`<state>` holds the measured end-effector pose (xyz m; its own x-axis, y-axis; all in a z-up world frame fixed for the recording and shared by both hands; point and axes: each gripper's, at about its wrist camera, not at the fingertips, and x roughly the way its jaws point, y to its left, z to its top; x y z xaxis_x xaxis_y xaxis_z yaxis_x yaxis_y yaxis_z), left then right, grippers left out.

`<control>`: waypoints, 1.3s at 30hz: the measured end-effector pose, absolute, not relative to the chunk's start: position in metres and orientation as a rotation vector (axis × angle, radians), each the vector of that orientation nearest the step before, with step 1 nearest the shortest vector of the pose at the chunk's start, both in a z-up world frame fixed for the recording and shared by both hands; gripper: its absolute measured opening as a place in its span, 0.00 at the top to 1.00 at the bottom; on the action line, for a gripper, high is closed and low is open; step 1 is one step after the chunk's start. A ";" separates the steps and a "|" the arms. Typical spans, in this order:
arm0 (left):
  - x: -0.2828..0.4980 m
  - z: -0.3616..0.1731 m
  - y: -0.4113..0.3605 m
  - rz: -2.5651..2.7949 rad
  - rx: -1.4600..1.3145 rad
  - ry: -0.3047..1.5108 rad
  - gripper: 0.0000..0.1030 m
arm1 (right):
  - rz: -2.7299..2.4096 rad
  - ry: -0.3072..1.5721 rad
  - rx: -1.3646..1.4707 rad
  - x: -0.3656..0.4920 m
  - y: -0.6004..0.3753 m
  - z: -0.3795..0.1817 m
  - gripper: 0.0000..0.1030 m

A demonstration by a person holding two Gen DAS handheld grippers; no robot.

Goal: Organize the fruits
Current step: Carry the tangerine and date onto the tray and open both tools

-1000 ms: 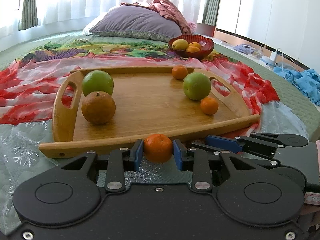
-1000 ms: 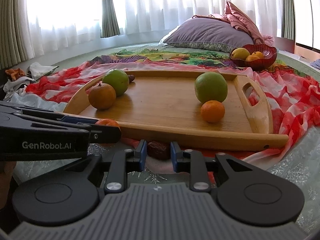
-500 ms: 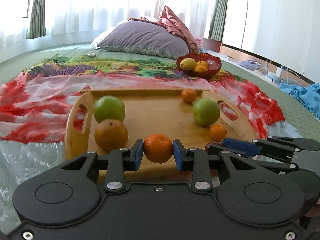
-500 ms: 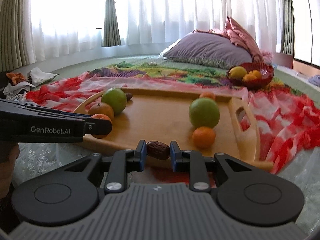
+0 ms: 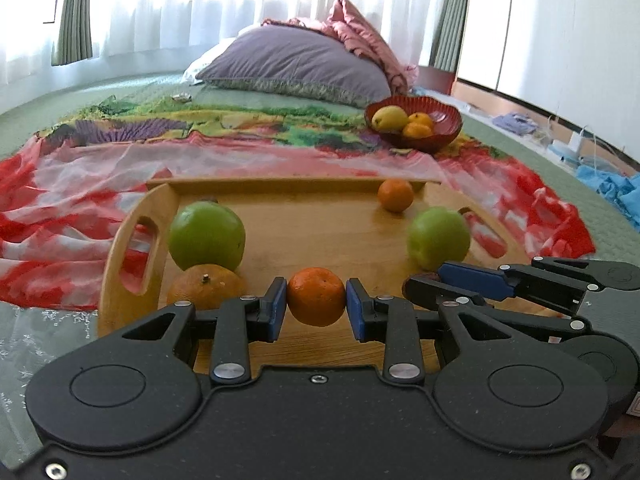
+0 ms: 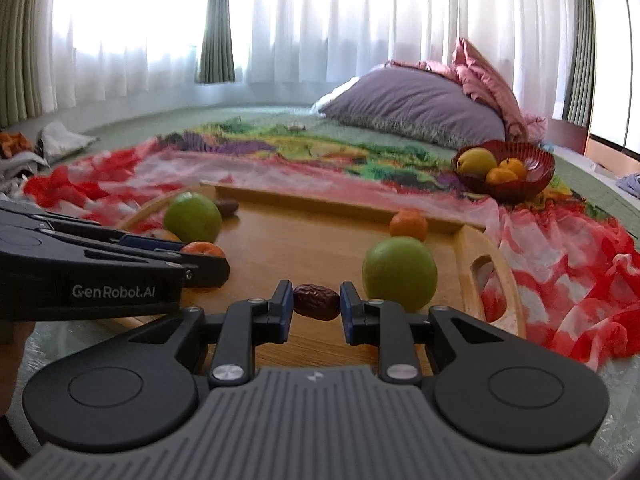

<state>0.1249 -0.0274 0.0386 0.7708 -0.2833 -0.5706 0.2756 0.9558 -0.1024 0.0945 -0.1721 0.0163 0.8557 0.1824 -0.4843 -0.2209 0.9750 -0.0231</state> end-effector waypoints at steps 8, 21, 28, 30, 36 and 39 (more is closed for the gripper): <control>0.139 0.023 -0.035 -0.293 0.019 0.663 0.71 | 0.201 0.522 -0.116 0.100 -0.172 0.003 0.73; 0.140 0.021 -0.036 -0.295 0.029 0.657 0.70 | 0.197 0.518 -0.124 0.101 -0.172 0.003 0.73; 0.140 0.021 -0.036 -0.296 0.032 0.657 0.69 | 0.197 0.518 -0.123 0.101 -0.172 0.003 0.73; 0.139 0.021 -0.036 -0.297 0.031 0.657 0.69 | 0.197 0.517 -0.123 0.101 -0.172 0.003 0.72; 0.139 0.021 -0.037 -0.295 0.032 0.656 0.66 | 0.196 0.517 -0.111 0.099 -0.173 0.004 0.70; 0.138 0.023 -0.034 -0.294 0.028 0.649 0.61 | 0.196 0.512 -0.102 0.098 -0.174 0.005 0.68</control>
